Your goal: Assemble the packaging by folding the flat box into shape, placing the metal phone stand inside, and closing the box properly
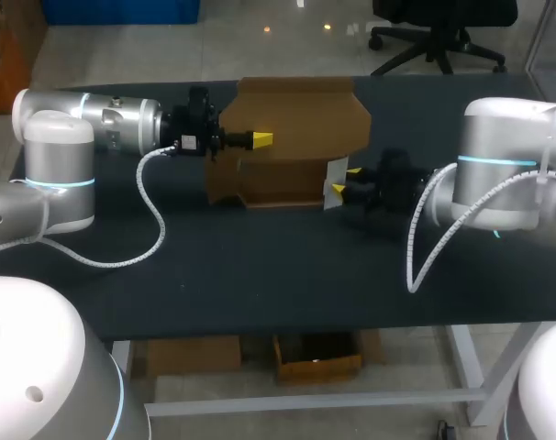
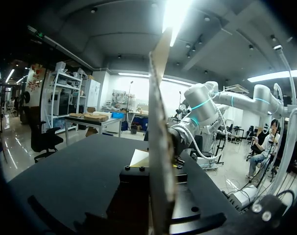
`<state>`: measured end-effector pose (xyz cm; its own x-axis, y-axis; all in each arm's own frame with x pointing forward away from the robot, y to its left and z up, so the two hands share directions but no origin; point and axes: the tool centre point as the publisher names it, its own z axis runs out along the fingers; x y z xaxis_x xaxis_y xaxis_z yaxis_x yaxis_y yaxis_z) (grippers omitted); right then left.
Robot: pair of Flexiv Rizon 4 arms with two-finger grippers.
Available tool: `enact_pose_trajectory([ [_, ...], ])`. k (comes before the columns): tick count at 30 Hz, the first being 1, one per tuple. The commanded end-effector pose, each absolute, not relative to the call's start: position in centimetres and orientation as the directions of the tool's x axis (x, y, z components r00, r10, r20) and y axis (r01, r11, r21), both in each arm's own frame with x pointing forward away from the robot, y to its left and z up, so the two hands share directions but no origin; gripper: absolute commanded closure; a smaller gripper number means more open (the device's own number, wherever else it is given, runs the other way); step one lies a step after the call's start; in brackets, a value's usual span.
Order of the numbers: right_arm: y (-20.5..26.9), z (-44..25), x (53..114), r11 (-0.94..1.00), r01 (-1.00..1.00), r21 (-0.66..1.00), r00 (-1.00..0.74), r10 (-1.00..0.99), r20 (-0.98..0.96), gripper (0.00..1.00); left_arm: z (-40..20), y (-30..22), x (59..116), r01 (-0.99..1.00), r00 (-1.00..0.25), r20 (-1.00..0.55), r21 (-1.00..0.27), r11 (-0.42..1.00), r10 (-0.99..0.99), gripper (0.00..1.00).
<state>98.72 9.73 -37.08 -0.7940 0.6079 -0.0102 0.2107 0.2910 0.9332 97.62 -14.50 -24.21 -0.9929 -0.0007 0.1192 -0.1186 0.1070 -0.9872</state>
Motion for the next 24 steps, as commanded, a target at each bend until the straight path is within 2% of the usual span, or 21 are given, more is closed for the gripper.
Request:
enact_pose_trajectory([
  [1, 10.42, -37.23, 98.74, 0.29, 0.208, 0.934, -0.778, 0.628, -0.022, 0.55, -24.73, -14.45, 97.68, -0.118, -0.993, 0.119, -0.987, 0.106, 0.003, 1.0],
  [24, 10.78, -37.32, 99.58, 0.249, 0.258, 0.933, -0.675, 0.738, -0.01, 0.57, -24.73, -14.45, 97.68, -0.118, -0.993, 0.119, -0.987, 0.106, 0.003, 1.0],
])
